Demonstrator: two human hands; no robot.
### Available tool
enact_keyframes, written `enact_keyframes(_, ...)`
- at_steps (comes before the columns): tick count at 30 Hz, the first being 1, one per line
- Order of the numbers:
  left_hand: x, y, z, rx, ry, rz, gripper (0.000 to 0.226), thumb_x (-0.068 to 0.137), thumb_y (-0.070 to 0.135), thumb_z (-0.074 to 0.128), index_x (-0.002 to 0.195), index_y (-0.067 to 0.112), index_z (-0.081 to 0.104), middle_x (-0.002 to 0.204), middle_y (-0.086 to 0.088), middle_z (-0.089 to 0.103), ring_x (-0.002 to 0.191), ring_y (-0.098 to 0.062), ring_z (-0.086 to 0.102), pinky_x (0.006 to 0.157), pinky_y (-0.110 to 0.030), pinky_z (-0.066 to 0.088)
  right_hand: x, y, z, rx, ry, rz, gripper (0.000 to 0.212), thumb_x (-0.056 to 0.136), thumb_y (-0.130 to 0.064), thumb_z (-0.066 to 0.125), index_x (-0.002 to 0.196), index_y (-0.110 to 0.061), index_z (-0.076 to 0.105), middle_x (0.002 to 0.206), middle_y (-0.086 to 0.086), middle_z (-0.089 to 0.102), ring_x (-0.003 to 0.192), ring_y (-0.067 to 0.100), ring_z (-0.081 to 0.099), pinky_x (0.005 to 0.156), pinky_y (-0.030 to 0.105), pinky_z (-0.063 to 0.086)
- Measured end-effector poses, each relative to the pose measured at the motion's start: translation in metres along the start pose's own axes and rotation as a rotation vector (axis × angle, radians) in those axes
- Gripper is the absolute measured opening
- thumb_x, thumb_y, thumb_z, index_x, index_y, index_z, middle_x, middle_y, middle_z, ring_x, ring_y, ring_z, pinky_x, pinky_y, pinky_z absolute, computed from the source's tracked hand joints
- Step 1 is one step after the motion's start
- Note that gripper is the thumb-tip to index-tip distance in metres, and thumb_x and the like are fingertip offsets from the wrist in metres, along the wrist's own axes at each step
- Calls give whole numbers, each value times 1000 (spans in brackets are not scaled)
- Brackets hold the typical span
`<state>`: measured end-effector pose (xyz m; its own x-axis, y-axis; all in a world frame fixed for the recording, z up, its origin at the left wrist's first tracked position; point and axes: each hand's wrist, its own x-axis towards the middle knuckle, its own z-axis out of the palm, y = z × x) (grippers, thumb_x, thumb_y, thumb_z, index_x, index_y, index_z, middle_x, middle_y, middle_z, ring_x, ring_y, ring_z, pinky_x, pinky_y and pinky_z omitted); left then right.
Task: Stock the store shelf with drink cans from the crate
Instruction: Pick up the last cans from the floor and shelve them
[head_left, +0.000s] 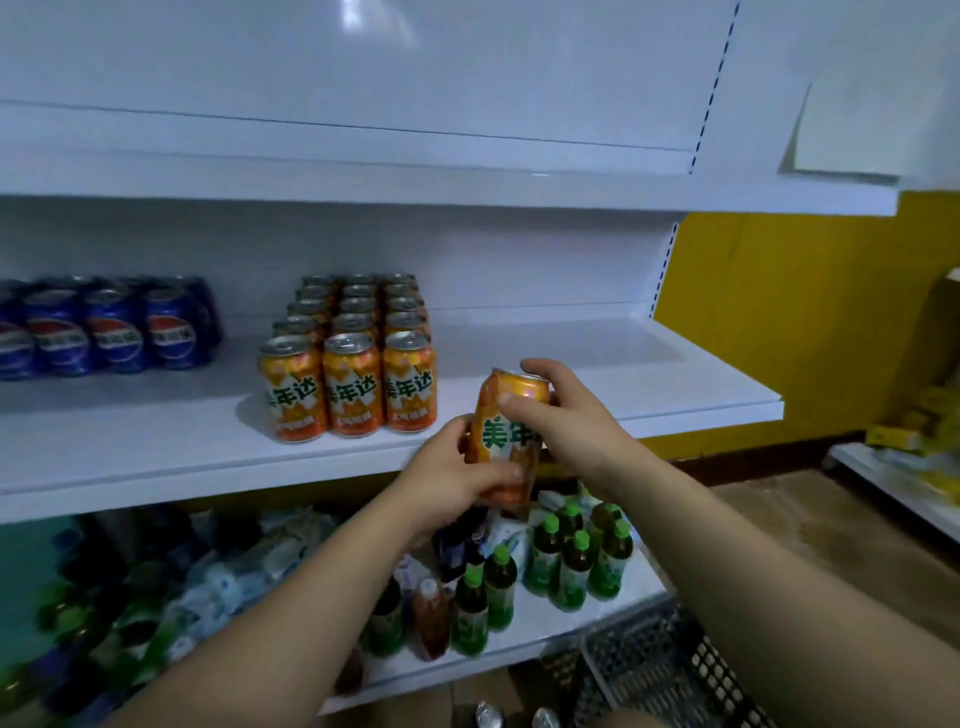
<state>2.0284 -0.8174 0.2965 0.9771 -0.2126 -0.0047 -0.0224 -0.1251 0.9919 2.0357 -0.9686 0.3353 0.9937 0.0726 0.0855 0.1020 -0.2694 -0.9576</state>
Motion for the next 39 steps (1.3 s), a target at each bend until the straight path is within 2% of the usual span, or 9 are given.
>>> enact_keyframes(2, 1, 3, -13, 13, -17, 3, 51, 80, 9, 73, 125, 19, 50, 106, 1, 68, 97, -13, 66, 79, -26, 54, 8, -7, 3, -18, -34, -18, 59, 84, -31, 71, 136, -27, 42, 114, 4, 58, 94, 18, 64, 79, 33, 56)
enact_keyframes(5, 6, -2, -36, 203, -15, -17, 58, 83, 23, 71, 134, 23, 44, 126, 5, 58, 117, -15, 56, 97, -32, 47, 28, -10, 8, -93, -10, -67, 64, 82, -34, 73, 136, -27, 40, 112, -2, 56, 96, 19, 63, 84, 41, 57)
enact_keyframes(8, 7, -15, -62, 457, 131, -78, 70, 83, 36, 70, 143, 20, 38, 141, 3, 46, 129, -16, 44, 106, -33, 38, 53, -7, 10, -118, 0, -76, 68, 82, -31, 73, 139, -26, 37, 116, -2, 53, 103, 21, 60, 91, 45, 53)
enact_keyframes(14, -7, -29, -109, 716, 586, 111, 28, 84, 31, 69, 108, 16, 66, 104, 2, 59, 102, -20, 57, 80, -29, 42, 98, 10, 19, -187, -16, -91, 71, 81, -32, 74, 141, -29, 34, 126, -1, 52, 113, 24, 56, 98, 43, 49)
enact_keyframes(16, 0, -18, -124, 852, 715, 233, 35, 83, 35, 68, 110, 12, 65, 109, -4, 57, 107, -26, 53, 86, -35, 42, 111, 15, 23, -181, -10, -94, 72, 82, -30, 74, 141, -28, 34, 131, 1, 52, 115, 24, 55, 97, 42, 49)
enact_keyframes(21, 43, 21, -134, 1306, 584, 184, 68, 84, 61, 50, 141, 25, 40, 150, -3, 35, 137, -26, 26, 111, -48, 22, 137, 24, 29, -193, -10, -105, 73, 82, -30, 73, 142, -27, 33, 134, 2, 51, 115, 24, 54, 93, 37, 47)
enact_keyframes(26, 84, 37, -133, 1497, 391, -90, 83, 79, 82, 19, 149, 38, 15, 159, 3, 17, 145, -26, 16, 113, -57, 11, 151, 27, 35, -214, -26, -163, 69, 86, -26, 70, 143, -25, 32, 133, 1, 49, 105, 16, 49, 89, 32, 43)
enact_keyframes(34, 90, 36, -132, 1530, 377, -128, 85, 77, 84, 14, 149, 39, 16, 157, 7, 24, 141, -24, 28, 110, -55, 22, 177, 43, 37, -362, -71, -205, 85, 77, -16, 78, 143, -31, 26, 134, 8, 36, 115, 26, 49, 96, 39, 48)
enact_keyframes(39, 91, 33, -132, 1537, 396, -108, 85, 75, 84, 13, 148, 40, 18, 157, 8, 25, 140, -23, 29, 110, -55, 22, 211, 47, 46, -378, -43, -246, 81, 81, -19, 75, 145, -28, 25, 139, 8, 44, 121, 29, 51, 98, 42, 46)
